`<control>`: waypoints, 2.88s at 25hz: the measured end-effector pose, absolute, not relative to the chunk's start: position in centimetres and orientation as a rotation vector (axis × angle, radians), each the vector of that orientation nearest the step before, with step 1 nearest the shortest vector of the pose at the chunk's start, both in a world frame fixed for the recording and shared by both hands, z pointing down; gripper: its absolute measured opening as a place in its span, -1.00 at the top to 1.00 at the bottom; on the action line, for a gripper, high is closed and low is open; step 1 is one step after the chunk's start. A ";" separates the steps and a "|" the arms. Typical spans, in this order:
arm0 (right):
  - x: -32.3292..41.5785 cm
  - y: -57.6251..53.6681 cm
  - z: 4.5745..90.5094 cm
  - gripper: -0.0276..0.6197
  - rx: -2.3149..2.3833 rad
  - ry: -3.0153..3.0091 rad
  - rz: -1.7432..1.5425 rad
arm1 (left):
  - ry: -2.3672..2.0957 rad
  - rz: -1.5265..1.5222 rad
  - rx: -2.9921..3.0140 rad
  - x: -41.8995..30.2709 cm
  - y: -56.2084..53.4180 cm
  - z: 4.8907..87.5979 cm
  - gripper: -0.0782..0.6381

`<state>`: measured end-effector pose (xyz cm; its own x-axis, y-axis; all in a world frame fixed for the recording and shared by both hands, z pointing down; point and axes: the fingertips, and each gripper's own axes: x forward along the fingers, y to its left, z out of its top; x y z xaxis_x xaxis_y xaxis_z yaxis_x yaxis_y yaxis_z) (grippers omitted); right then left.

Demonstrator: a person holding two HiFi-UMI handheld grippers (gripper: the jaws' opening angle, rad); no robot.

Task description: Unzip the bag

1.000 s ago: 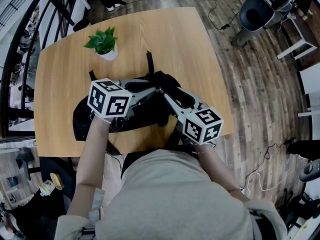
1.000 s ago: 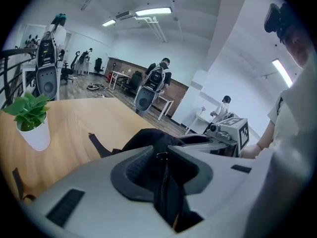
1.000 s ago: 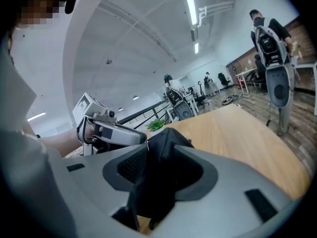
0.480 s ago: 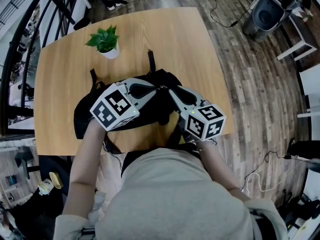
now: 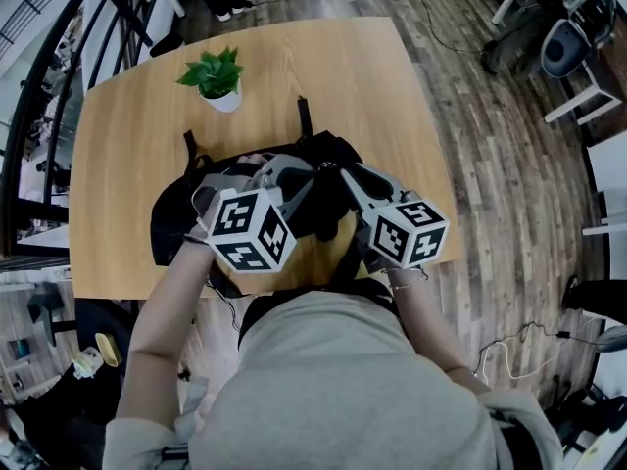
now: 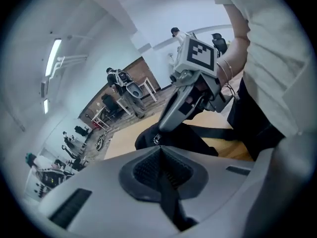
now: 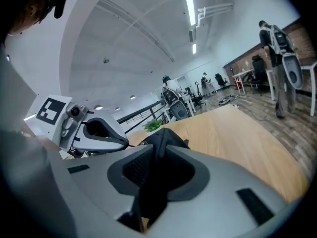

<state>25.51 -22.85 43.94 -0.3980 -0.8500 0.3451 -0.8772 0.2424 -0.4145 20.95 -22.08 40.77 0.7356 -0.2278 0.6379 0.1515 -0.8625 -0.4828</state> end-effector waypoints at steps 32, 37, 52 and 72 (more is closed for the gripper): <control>26.4 -22.5 44.3 0.71 1.676 -2.525 1.171 | 0.038 -0.995 -2.084 20.1 -20.9 41.9 0.73; 27.2 -22.6 44.2 0.69 1.664 -2.553 1.183 | 0.048 -1.015 -2.031 19.8 -21.2 42.5 0.73; 28.3 -23.1 44.4 0.72 1.754 -2.490 1.187 | 0.117 -1.098 -2.036 14.5 -21.4 43.0 0.73; 28.4 -23.2 44.4 0.69 1.965 -2.353 1.070 | 0.231 -1.080 -2.093 6.8 -21.5 42.3 0.73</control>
<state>28.37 -23.15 44.38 -0.2642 -0.9092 0.3219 -0.8400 0.0529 -0.5399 6.81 -21.49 42.35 0.6268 -0.4670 0.6238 0.1716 -0.6982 -0.6951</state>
